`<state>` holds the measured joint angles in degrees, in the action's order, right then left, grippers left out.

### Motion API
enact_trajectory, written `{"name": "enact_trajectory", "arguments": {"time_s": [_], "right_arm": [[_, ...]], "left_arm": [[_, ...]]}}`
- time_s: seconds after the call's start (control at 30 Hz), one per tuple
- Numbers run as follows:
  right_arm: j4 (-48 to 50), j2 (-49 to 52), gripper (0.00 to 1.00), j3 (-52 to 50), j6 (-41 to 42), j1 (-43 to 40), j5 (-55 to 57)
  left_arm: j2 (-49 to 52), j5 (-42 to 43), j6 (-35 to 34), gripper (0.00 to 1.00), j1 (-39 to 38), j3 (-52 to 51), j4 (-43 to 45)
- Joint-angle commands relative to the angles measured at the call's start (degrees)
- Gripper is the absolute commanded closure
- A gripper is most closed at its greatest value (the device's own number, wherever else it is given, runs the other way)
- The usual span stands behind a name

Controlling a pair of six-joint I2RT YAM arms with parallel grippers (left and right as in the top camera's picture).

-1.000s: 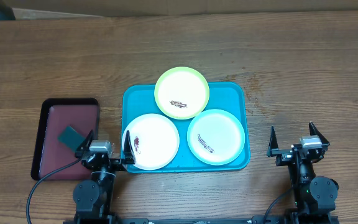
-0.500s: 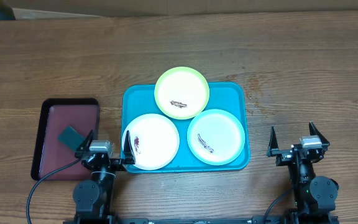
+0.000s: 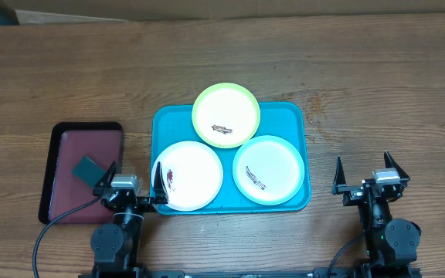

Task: Clean dirty plates on tray and stack at the side
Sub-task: 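Move the left gripper toward the sponge in the pink water tray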

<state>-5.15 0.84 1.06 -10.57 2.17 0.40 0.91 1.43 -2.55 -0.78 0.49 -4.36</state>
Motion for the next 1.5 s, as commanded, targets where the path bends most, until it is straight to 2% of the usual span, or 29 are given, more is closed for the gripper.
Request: {"name": "enact_trajectory", "arguments": {"time_s": [0.0,0.7,0.83,0.87,1.03,1.1,1.13,1.2,1.23,1.3,1.4,1.43,1.47], "right_arm": [[0.31,-0.68,0.00,-0.57,0.00,-0.33,-0.02],[0.31,-0.68,0.00,-0.57,0.00,-0.33,-0.02],[0.31,-0.68,0.00,-0.57,0.00,-0.33,-0.02],[0.31,-0.68,0.00,-0.57,0.00,-0.33,-0.02],[0.31,-0.68,0.00,-0.57,0.02,-0.33,-0.02],[0.31,-0.68,0.00,-0.57,0.00,-0.33,-0.02],[0.31,-0.68,0.00,-0.57,0.00,-0.33,-0.02],[0.31,-0.68,0.00,-0.57,0.00,-0.33,-0.02],[0.31,-0.68,0.00,-0.57,0.00,-0.33,-0.02],[0.31,-0.68,0.00,-0.57,0.00,-0.33,-0.02],[0.31,-0.68,0.00,-0.57,0.00,-0.33,-0.02],[0.31,-0.68,0.00,-0.57,0.00,-0.33,-0.04],[0.31,-0.68,0.00,-0.57,0.00,-0.33,-0.02]], "left_arm": [[-0.66,-0.39,1.29,0.00,-0.33,-0.22,-0.09],[-0.66,0.70,-0.02,0.00,-0.33,-0.22,0.46],[-0.66,22.32,-19.65,0.00,-0.44,-0.22,8.55],[-0.66,25.53,-21.68,0.00,-0.44,-0.22,8.81],[-0.66,28.04,-32.61,0.00,-0.42,-0.22,18.21],[-0.66,28.41,-31.93,0.00,-0.35,-0.22,27.67],[-0.66,27.89,-28.89,0.00,-0.35,-0.09,32.98],[-0.66,25.22,-24.94,0.00,-0.33,1.05,36.06],[-0.66,23.30,-23.28,0.00,-0.33,2.23,35.21],[-0.52,16.63,-16.76,0.00,-0.33,8.79,24.22],[1.03,11.30,-11.30,0.00,-0.33,17.59,9.33],[3.85,6.82,-8.59,0.00,-0.33,24.57,-2.32],[5.84,4.02,-7.61,0.00,-0.33,28.15,-8.70]]}}
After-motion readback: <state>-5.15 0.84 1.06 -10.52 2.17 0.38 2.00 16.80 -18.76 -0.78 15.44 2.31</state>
